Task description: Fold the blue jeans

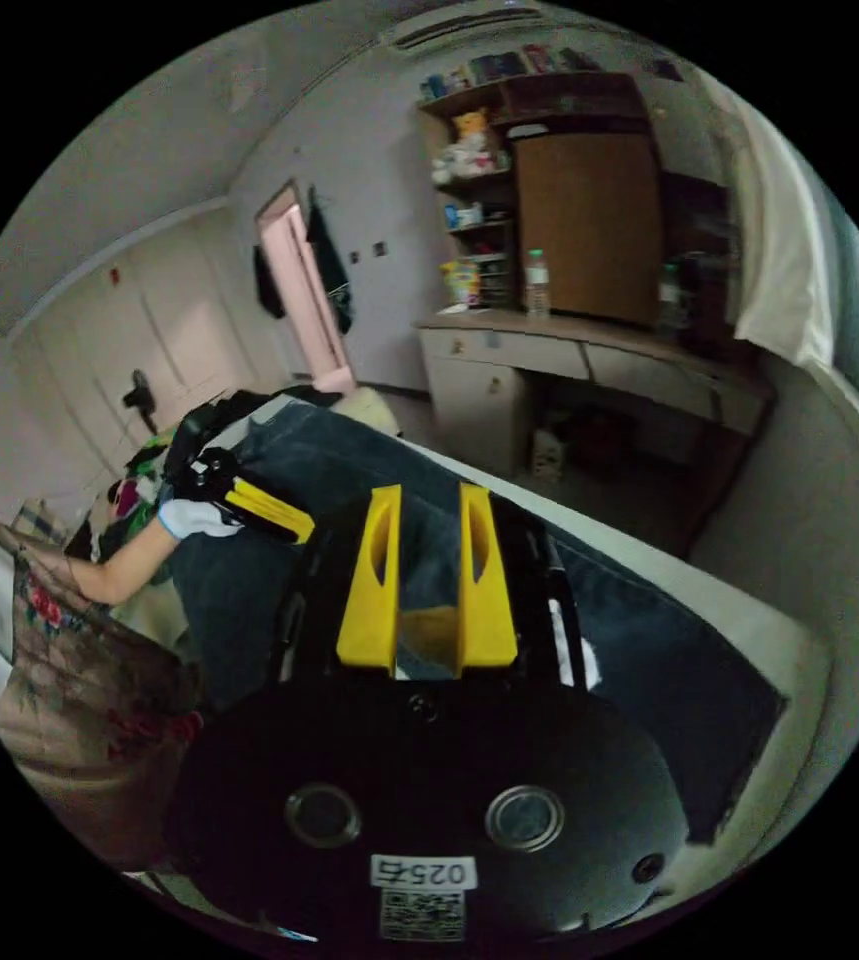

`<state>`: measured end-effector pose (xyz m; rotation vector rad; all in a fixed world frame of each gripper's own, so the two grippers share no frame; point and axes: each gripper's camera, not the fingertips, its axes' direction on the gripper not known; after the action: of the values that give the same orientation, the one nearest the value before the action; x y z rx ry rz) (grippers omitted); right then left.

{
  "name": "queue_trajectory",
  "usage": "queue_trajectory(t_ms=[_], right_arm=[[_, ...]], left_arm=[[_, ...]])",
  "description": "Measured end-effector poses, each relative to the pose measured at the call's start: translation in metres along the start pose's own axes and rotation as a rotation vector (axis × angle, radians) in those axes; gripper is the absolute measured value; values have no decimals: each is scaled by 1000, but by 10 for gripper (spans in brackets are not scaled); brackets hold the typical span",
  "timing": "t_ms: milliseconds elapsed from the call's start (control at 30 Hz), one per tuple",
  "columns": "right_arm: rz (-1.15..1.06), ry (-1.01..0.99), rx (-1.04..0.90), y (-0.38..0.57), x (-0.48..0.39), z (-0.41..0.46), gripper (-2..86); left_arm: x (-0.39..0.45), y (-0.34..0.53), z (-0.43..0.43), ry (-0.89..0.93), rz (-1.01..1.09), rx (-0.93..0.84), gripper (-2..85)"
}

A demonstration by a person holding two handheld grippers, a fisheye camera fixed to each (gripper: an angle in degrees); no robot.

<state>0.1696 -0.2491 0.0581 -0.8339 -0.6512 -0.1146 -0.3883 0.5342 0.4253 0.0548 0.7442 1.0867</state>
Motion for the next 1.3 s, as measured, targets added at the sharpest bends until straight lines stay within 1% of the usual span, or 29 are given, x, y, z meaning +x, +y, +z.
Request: queue_trajectory(t_ms=[67, 133, 167, 233, 333, 400, 433, 533, 633, 767, 900, 933, 1100, 1167, 1267, 1300], right_arm=[[-53, -31, -63, -32, -4, 32, 98], [-116, -84, -183, -70, -8, 76, 109], [-136, -80, -214, -78, -10, 86, 110], [-223, 5, -329, -102, -18, 125, 113], [-298, 41, -487, -121, -25, 163, 113], [-312, 19, -480, -131, -28, 164, 100], [-303, 8, -500, -136, -30, 166, 85], [-350, 9, -548, -140, -37, 166, 52], [-361, 42, -566, -141, -48, 164, 49], [-377, 97, -587, -141, -63, 163, 41], [-448, 270, -512, -128, -82, 168, 27], [-444, 286, -486, -125, -84, 170, 25], [-360, 232, -444, -118, -73, 172, 17], [-375, 218, -431, -109, -73, 171, 17], [-443, 236, -362, -88, -79, 165, 18], [-438, 246, -310, -79, -82, 157, 17]], left_arm=[[0, 8, -17, -5, 1, 3, -9], [-8, 24, -52, -28, -42, 35, -9], [-12, 29, -60, -38, -57, 41, -9], [-31, 46, -85, -49, -103, 64, -9], [-54, 62, -86, -24, -148, 29, -9], [-65, 69, -80, -67, -181, -8, -9], [-70, 72, -70, -95, -188, -60, -9], [-81, 78, -75, -30, -218, -20, -9], [-88, 76, -81, -8, -229, -16, -9], [-81, 71, -88, -51, -211, -20, -9], [-76, 66, -96, -82, -235, -23, -10], [-78, 66, -99, -73, -245, -22, -10], [-87, 76, -114, 17, -326, 0, -10], [-83, 79, -120, 17, -331, 4, -10], [-64, 79, -137, -47, -266, 36, -10], [-57, 83, -151, -58, -222, 96, -10]])
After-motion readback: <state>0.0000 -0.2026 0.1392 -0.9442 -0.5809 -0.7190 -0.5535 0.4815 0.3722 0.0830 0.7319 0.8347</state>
